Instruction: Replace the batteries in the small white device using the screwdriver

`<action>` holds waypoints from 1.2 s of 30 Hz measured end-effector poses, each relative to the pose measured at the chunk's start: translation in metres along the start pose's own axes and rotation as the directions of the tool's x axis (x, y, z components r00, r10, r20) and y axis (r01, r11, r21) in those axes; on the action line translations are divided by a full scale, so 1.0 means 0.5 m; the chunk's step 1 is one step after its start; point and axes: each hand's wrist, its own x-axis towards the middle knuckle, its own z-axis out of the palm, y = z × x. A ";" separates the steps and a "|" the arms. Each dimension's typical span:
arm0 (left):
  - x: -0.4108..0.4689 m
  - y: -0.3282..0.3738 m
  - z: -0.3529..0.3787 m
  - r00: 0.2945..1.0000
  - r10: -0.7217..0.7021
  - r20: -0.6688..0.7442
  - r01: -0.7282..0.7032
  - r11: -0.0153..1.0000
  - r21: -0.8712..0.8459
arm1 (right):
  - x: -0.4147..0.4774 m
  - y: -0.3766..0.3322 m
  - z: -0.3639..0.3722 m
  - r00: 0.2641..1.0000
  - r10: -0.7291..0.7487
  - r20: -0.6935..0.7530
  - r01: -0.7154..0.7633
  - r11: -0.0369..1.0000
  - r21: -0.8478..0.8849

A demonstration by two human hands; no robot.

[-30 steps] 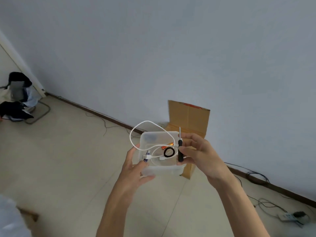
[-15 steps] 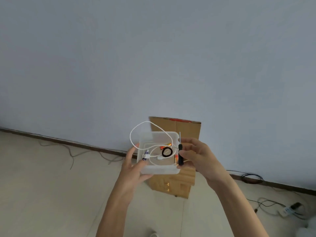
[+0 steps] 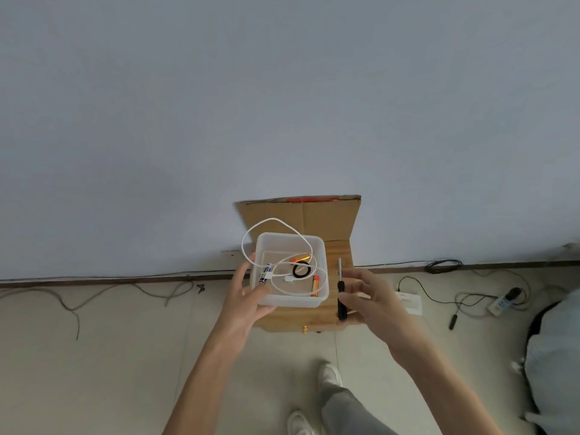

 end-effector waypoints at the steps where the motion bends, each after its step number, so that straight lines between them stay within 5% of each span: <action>1: 0.036 -0.019 -0.005 1.000 -0.012 -0.002 0.012 1.000 0.009 | 0.030 0.025 0.003 1.000 0.007 -0.021 -0.007 1.000 0.008; 9: 0.306 -0.203 -0.028 0.996 -0.083 0.021 0.083 0.996 0.021 | 0.293 0.274 0.026 0.977 0.081 -0.198 -0.097 0.993 -0.069; 19: 0.520 -0.439 -0.074 0.990 -0.132 -0.044 0.133 0.991 0.013 | 0.590 0.543 0.067 0.959 0.183 -0.218 -0.246 0.917 -0.314; 36: 0.584 -0.585 -0.085 0.987 -0.157 -0.043 0.156 0.987 -0.031 | 0.718 0.716 0.058 0.919 0.185 -0.348 -0.365 0.733 -0.574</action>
